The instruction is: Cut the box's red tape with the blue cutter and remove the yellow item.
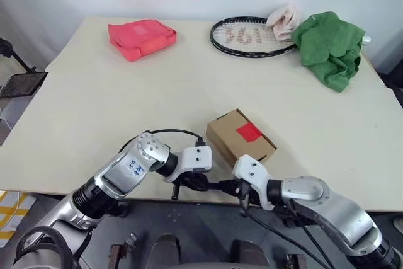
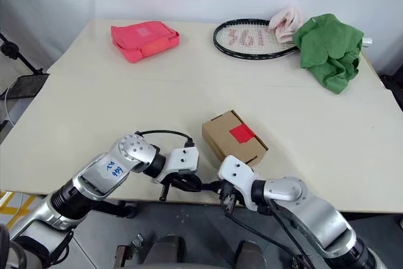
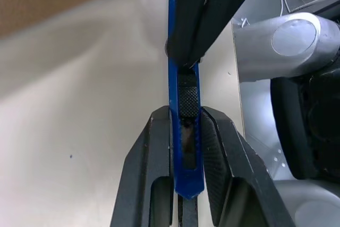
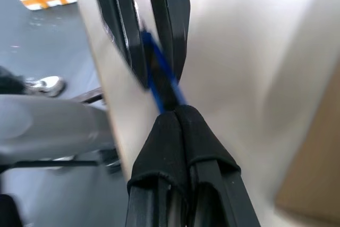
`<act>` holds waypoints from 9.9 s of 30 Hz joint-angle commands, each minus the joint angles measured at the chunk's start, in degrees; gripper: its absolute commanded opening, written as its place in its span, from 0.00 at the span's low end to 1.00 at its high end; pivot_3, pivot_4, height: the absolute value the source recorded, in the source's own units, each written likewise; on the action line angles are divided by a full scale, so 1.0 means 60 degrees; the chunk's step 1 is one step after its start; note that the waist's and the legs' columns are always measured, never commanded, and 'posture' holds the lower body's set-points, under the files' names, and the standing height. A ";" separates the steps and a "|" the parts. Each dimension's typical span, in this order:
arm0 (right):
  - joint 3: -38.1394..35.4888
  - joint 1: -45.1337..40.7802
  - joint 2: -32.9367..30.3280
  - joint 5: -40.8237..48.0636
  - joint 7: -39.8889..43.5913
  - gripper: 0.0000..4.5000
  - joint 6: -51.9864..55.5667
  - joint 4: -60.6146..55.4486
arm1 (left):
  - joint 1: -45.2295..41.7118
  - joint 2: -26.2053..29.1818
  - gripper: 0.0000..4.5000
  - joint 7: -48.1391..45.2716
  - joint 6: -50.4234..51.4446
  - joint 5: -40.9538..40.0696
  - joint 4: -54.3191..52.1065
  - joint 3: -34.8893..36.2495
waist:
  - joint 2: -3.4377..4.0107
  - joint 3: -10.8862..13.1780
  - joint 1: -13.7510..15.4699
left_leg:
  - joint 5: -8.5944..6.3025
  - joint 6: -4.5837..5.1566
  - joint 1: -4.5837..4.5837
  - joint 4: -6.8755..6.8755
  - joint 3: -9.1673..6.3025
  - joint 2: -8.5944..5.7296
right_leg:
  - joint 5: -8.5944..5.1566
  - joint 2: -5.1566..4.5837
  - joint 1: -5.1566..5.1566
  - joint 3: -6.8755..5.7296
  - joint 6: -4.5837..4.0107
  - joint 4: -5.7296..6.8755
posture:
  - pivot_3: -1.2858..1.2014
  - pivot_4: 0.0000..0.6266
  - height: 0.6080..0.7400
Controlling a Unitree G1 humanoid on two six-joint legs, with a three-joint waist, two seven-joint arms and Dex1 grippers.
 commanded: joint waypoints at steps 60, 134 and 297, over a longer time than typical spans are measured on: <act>-0.2212 -0.0966 -0.5134 1.4085 -0.5838 0.99 0.0741 0.2050 | -0.0961 -0.2077 0.09 -0.0354 -0.5026 0.0170 0.0315 0.0993 | 0.0002 0.0058 -0.0139 | -0.0021 0.0033 -0.0097 0.0084 -0.0006 0.0025 | 0.0051 0.0020 -0.0025 -0.0023 0.0008 -0.0065 | 0.52 0.24 1.00; -0.9282 0.2775 -0.5240 1.3596 -0.5154 0.02 0.1611 0.1715 | 0.1109 -0.0091 0.51 -0.1164 -0.2807 -0.4030 0.2631 0.5868 | 0.0004 0.0059 -0.0048 | -0.0045 0.0045 -0.0098 0.0104 -0.0006 0.0034 | 0.0052 0.0028 -0.0022 -0.0021 0.0008 -0.0055 | 0.52 0.24 1.00; -0.0825 -0.6784 -0.4524 1.2964 -1.0497 0.02 0.2113 0.3419 | -0.2527 -0.2940 0.00 0.2353 0.1074 -0.0840 0.2794 0.1588 | -0.0006 0.0066 -0.0152 | -0.0046 0.0034 -0.0247 0.0160 0.0002 0.0039 | 0.0059 0.0026 -0.0191 -0.0022 0.0010 0.0018 | 0.52 0.24 1.00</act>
